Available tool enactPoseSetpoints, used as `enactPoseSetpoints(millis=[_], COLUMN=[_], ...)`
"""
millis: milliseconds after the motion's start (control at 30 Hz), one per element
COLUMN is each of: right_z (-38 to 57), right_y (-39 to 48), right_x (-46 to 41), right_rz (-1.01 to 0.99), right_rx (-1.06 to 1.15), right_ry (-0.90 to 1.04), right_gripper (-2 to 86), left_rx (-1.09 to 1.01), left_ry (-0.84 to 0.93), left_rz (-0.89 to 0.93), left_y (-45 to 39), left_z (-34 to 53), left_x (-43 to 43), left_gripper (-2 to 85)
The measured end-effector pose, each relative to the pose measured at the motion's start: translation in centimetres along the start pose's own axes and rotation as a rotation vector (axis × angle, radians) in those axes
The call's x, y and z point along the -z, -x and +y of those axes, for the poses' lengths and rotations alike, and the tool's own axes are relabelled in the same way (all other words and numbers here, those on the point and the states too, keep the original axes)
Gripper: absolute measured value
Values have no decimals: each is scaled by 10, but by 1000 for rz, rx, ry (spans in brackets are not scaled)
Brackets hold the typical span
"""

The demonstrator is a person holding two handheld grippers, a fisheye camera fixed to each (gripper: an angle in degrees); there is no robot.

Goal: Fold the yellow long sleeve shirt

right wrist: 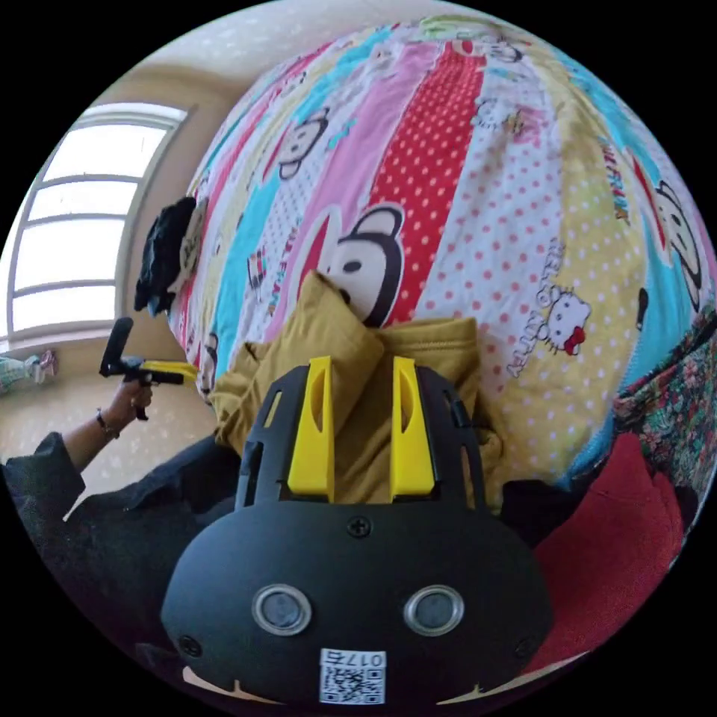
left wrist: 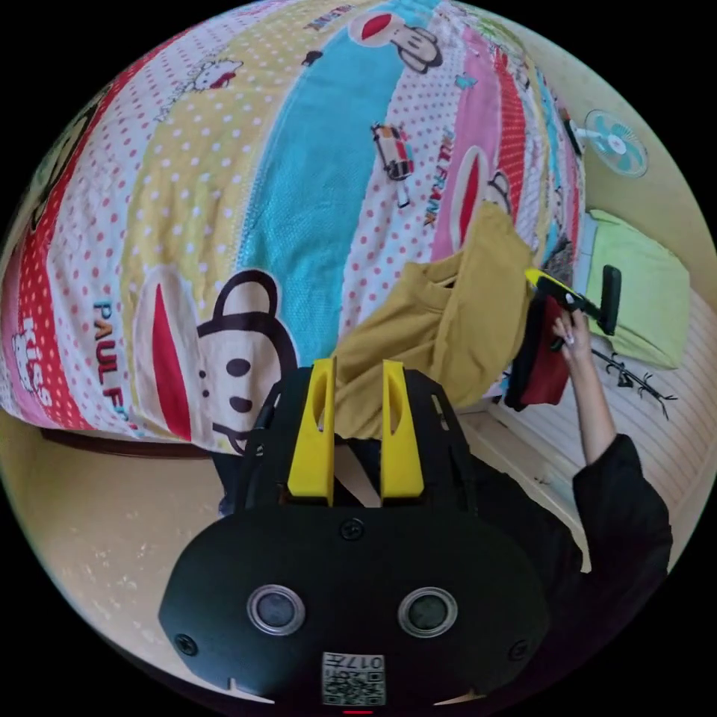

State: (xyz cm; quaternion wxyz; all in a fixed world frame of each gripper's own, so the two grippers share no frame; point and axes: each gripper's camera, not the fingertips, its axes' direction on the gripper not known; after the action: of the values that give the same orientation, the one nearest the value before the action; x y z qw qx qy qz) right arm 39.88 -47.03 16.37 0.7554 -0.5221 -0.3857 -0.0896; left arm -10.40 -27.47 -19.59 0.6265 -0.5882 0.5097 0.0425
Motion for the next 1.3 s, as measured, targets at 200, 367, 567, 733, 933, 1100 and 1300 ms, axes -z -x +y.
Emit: enactPoseSetpoints(millis=[200,367,567,733,933,1100,1300], right_z=[69,109,33,-62,-84,-31,65], right_y=[73,79,69,34,36,165,324], right_x=[-48,-60,51,79,-33,48,168], right_rz=[69,-20,-39,197,345,613,685], right_rx=[158,149,115,-115,-257,-205,-140], right_ry=[223,568,216,-17,416,-43,-668], right_gripper=[43,38,67,90,61,37,33], left_rx=[25,-58,-1,134,186,196,-13], left_ry=[110,85,57,69,126,-106,-460], left_rz=[-38,-38,3,42,206,487,551], left_y=[17,10,21,36,49,67,52], left_z=[-3,15,26,32,65,127,211], left_x=[-53,-54,-66,-77,-94,-49,66], left_gripper=[91,101,100,83,39,17,2])
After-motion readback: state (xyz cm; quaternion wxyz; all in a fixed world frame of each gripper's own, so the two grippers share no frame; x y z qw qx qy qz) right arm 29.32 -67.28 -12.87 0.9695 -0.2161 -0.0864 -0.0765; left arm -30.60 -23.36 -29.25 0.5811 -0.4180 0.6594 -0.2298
